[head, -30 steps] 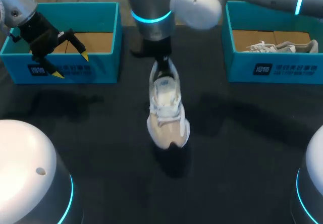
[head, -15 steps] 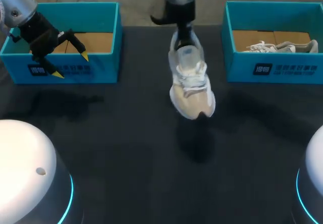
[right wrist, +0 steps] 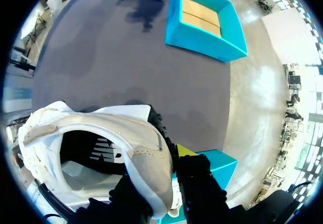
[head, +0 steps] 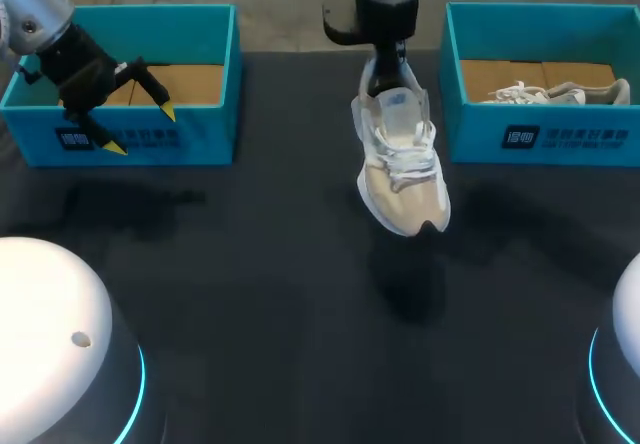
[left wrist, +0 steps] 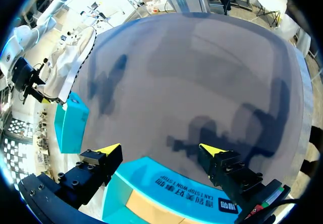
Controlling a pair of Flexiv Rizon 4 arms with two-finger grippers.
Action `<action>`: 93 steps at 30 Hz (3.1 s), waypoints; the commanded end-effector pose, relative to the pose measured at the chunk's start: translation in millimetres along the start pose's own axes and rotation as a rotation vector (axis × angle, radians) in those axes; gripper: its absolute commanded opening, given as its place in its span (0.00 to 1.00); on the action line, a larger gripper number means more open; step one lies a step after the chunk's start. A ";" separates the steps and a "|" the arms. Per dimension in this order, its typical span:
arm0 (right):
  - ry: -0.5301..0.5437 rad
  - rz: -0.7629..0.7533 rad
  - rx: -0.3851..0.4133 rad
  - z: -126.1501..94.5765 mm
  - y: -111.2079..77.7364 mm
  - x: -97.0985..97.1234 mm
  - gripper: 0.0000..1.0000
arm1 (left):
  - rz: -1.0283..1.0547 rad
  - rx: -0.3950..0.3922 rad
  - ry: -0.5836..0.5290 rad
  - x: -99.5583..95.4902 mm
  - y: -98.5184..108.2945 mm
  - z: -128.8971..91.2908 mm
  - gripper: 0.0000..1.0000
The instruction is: Take the shoe out of the shoebox, open the shoe tongue, remove and reinsert the insole, then place the shoe into the shoebox
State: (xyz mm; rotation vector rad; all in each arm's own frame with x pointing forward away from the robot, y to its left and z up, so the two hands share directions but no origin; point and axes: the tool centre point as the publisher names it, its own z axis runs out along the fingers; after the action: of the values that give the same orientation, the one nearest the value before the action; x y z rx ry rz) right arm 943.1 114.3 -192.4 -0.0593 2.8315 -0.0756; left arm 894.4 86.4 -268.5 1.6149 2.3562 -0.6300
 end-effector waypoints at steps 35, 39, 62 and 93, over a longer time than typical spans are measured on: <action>-0.013 -0.037 0.045 -43.4 -204.8 -128.6 0.00 | 0.000 -0.002 0.002 0.1 -0.7 -0.4 1.00; -0.006 -0.029 0.051 -38.9 -230.9 -148.2 0.00 | 0.000 -0.002 0.002 0.1 -0.7 -0.4 1.00; -0.001 -0.024 0.058 -35.0 -253.7 -167.3 0.00 | 0.000 -0.002 0.002 0.1 -0.7 -0.4 1.00; 0.014 0.079 0.095 34.4 -354.0 -232.4 0.00 | 0.000 -0.002 0.002 0.1 -0.7 -0.4 1.00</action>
State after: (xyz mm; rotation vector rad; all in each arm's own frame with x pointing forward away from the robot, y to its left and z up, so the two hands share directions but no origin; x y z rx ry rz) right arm 1172.4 -222.7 -131.6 0.0310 2.8081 -0.2005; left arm 894.4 86.4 -268.6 1.6146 2.3563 -0.6300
